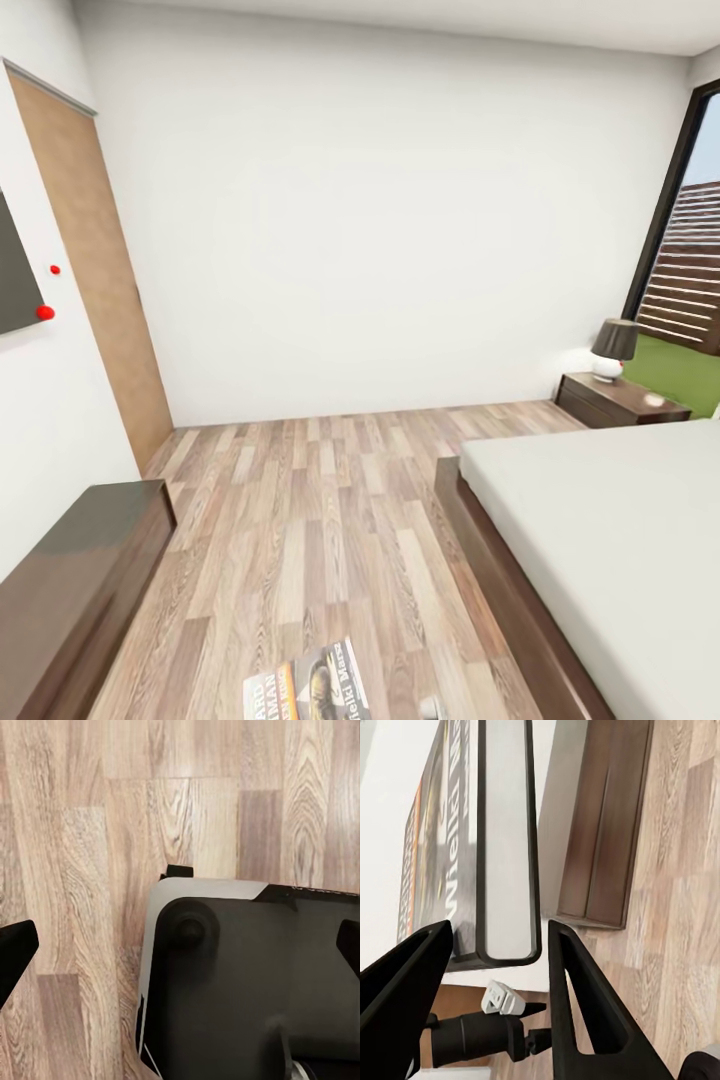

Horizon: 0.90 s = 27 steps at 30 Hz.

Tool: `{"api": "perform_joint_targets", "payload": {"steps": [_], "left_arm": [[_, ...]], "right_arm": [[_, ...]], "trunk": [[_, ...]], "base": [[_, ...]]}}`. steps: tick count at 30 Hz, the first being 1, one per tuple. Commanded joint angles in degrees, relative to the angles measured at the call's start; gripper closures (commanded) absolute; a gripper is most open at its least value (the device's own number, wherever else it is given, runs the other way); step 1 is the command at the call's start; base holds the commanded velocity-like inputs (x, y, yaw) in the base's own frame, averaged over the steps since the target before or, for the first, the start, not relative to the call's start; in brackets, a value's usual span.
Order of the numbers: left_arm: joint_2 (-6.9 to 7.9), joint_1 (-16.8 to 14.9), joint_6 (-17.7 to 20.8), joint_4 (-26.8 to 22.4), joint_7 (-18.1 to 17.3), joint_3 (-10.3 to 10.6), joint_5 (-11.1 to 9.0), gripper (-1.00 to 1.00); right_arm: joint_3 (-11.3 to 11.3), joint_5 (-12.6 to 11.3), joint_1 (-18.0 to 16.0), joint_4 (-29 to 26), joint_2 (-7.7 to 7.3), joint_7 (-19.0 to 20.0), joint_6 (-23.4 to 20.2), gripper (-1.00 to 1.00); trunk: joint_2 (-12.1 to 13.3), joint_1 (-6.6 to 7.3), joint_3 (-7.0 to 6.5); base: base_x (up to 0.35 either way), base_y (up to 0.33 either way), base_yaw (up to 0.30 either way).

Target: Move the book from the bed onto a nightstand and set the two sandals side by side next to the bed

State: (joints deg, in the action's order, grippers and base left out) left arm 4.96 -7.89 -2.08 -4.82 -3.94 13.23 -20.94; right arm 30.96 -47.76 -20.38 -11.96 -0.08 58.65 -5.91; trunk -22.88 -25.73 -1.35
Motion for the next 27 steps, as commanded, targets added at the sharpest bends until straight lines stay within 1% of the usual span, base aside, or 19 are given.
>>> {"api": "perform_joint_targets", "payload": {"steps": [1, 6, 17, 27], "left_arm": [[0.01, -0.02, -0.20, 0.08, -0.19, 0.48, -0.59, -1.00], [0.02, -0.02, -0.20, 0.08, -0.19, 0.48, -0.59, -1.00], [0.04, -0.02, -0.21, 0.08, -0.18, 0.48, -0.58, -1.00], [0.05, -0.02, -0.21, 0.08, -0.19, 0.48, -0.59, -1.00]], "right_arm": [[0.04, -0.59, -0.02, 0.00, -0.01, 0.19, -0.64, 1.00], [0.03, -0.58, -0.03, 0.01, 0.01, 0.17, -0.67, 1.00], [0.06, -0.64, -0.01, 0.01, 0.12, 0.15, -0.62, 1.00], [0.07, -0.59, -0.01, 0.01, 0.16, 0.11, -0.60, 1.00]], "trunk": [[-0.03, -0.05, 0.02], [-0.03, -0.05, 0.02], [-0.03, -0.05, 0.02], [-0.03, -0.05, 0.02]], "base": [[0.300, 0.020, 0.000], [0.307, 0.009, -0.074], [0.316, 0.039, -0.202], [0.323, 0.091, -0.035]]}}
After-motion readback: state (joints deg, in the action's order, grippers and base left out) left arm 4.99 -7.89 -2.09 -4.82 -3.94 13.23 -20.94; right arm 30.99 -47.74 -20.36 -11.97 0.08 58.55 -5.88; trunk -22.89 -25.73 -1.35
